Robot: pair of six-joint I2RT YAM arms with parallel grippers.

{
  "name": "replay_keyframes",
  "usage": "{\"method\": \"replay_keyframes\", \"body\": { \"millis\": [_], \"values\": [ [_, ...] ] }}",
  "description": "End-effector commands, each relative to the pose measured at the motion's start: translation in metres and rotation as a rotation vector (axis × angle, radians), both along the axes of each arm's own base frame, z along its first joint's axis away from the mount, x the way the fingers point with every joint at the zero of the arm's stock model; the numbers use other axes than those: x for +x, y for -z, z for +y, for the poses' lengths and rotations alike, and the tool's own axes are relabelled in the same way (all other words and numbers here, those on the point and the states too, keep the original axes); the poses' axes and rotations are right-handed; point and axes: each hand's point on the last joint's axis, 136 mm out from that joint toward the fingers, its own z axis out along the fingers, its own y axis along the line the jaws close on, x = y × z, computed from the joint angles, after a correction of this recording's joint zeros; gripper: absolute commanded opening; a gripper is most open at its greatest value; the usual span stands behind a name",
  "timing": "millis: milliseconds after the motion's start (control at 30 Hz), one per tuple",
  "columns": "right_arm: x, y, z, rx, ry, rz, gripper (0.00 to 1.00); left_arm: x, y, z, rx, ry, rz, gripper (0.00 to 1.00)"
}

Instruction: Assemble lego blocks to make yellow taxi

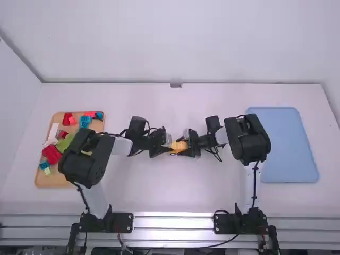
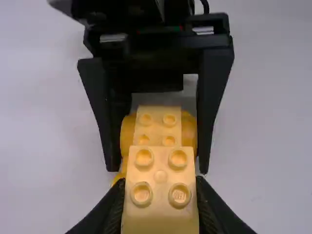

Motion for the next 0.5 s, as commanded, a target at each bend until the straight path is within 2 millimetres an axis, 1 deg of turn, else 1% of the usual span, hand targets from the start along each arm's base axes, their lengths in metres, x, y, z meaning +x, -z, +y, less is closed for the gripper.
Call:
{"method": "replay_keyframes", "body": {
  "millis": [0, 100, 333, 467],
  "values": [
    [-0.0001, 0.0014, 0.0022, -0.012, -0.002, 0.001, 0.54, -0.0025, -0.0020, -0.0056, -0.035, 0.030, 0.030, 0.04],
    [-0.0008, 0.0034, 0.0030, -0.025, -0.002, 0.004, 0.53, 0.0007, -0.0021, -0.0032, -0.027, 0.019, 0.034, 0.04],
    [-0.0048, 0.0065, 0.0079, -0.042, -0.015, 0.002, 0.53, -0.0014, -0.0010, -0.0043, -0.020, 0.035, 0.018, 0.04],
    [-0.0052, 0.0069, 0.0070, -0.045, -0.013, 0.010, 0.53, -0.0017, 0.0046, -0.0023, 0.002, 0.023, 0.032, 0.03]
  ]
}}
